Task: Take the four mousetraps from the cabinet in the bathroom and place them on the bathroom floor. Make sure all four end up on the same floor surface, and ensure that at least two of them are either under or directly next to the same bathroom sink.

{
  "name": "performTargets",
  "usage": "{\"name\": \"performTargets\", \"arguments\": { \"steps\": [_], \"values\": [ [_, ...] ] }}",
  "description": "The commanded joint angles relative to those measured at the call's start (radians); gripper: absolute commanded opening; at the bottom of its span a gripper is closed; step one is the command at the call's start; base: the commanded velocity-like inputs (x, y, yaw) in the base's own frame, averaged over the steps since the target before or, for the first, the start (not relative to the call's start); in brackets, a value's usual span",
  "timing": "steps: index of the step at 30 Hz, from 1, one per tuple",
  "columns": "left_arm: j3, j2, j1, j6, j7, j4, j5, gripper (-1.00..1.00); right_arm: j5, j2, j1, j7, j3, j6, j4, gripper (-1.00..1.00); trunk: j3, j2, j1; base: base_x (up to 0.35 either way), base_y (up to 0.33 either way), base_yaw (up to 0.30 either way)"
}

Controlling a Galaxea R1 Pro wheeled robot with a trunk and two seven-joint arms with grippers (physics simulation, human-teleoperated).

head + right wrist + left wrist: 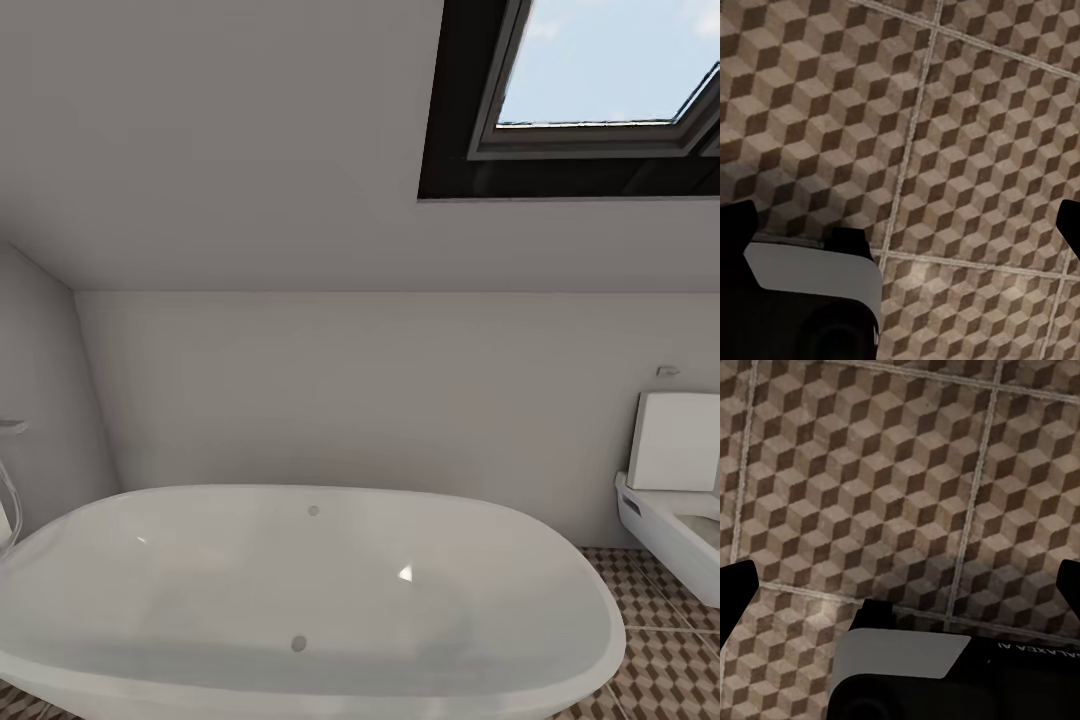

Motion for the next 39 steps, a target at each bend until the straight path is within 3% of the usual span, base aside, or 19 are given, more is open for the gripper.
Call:
{"name": "performTargets", "arguments": {
  "steps": [1,26,39],
  "values": [
    [-0.002,0.001,-0.001,0.001,0.007,-0.004,0.000,1.00,-0.006,0.001,-0.001,-0.002,0.009,0.003,0.002,1.00,-0.001,-0.001,0.000,0.000,0.000,0.000],
    [-0.003,0.001,-0.001,-0.003,0.006,-0.004,0.000,1.00,-0.003,0.001,-0.001,-0.002,0.010,0.002,0.001,1.00,-0.001,-0.001,0.000,-0.004,0.000,0.000],
    [-0.003,0.001,-0.001,-0.004,0.005,-0.003,0.000,1.00,-0.003,-0.001,-0.001,-0.001,0.010,0.000,0.002,1.00,-0.001,-0.001,0.000,-0.257,0.000,-0.002]
  ]
}}
